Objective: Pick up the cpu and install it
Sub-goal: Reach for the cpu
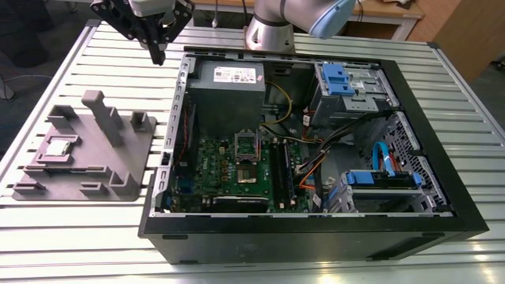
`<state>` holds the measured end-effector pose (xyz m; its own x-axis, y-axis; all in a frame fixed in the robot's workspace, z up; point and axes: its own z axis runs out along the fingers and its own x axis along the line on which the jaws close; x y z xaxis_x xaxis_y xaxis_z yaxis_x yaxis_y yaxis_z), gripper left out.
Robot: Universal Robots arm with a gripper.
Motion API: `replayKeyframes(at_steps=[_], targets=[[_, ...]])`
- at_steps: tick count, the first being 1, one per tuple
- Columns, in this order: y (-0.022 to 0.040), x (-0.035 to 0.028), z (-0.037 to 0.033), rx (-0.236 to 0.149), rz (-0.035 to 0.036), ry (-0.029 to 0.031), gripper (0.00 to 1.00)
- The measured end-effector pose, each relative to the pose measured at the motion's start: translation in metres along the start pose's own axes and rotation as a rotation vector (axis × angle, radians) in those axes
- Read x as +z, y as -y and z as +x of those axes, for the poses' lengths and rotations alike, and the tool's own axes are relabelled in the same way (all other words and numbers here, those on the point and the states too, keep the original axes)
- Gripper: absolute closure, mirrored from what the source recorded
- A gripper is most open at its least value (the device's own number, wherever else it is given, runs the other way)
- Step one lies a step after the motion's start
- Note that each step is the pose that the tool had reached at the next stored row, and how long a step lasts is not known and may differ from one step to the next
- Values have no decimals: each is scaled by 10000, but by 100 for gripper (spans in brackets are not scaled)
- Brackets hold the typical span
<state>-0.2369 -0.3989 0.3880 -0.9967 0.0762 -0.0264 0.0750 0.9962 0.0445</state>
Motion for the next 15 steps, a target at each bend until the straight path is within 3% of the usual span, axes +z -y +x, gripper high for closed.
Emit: replayKeyframes(at_steps=[9, 15], targets=[[1, 0, 14, 2, 0, 0, 89], [9, 8, 137, 0, 0, 13, 89]])
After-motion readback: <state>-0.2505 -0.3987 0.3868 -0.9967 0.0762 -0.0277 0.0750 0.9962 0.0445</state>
